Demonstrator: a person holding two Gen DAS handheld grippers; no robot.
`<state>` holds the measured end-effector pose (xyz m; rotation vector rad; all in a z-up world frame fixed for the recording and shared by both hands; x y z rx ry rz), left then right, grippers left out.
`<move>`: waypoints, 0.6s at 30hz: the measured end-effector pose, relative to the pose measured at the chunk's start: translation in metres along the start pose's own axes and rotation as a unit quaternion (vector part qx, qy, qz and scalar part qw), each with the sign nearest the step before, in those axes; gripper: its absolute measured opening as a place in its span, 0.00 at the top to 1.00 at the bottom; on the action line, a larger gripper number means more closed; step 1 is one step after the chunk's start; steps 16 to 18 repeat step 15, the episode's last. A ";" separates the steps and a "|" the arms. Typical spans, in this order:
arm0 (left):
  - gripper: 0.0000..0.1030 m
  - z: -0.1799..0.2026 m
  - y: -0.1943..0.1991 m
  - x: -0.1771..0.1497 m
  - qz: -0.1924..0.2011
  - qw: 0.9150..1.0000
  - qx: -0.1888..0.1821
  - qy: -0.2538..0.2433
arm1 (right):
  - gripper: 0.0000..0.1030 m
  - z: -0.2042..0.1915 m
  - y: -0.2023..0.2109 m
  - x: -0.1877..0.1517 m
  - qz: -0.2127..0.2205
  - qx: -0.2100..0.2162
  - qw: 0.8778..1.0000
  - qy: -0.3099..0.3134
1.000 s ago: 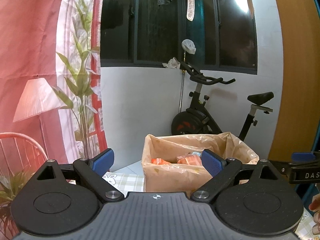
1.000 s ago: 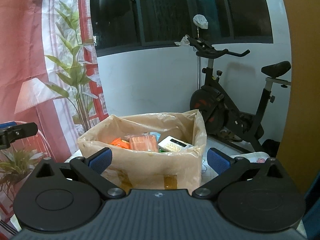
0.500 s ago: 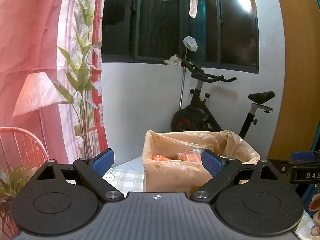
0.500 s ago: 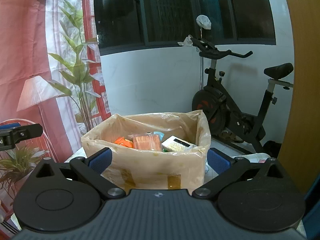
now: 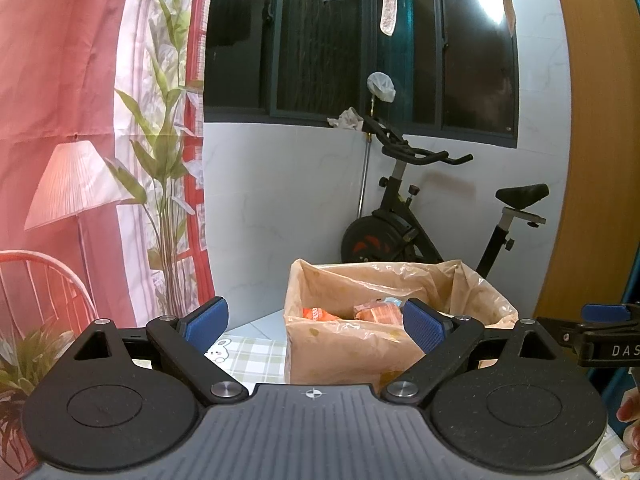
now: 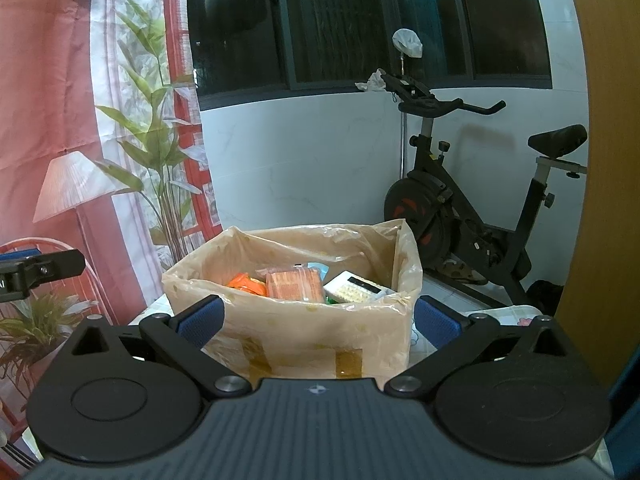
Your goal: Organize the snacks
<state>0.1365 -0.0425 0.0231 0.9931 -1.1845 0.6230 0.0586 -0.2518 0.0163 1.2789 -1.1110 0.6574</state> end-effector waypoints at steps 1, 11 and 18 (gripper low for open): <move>0.07 0.000 0.000 0.000 0.000 1.000 0.000 0.000 | 0.00 0.000 0.000 0.000 0.000 0.000 1.000 0.000; 0.07 -0.002 0.000 0.000 -0.001 1.000 -0.002 0.006 | 0.00 0.000 0.000 0.000 -0.001 0.000 1.000 0.000; 0.07 -0.002 0.000 -0.002 -0.001 1.000 -0.003 0.007 | 0.00 0.000 0.000 0.000 -0.001 0.000 1.000 0.000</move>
Point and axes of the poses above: each gripper's, at about its wrist camera, not at the fingertips, and y roughly against the way its jaws point, z to its right, x to its top, the point moved 3 cm from there along -y, roughly the way its jaws point, and after that the axes turned 12 degrees about -x, right-handed, at the moved point
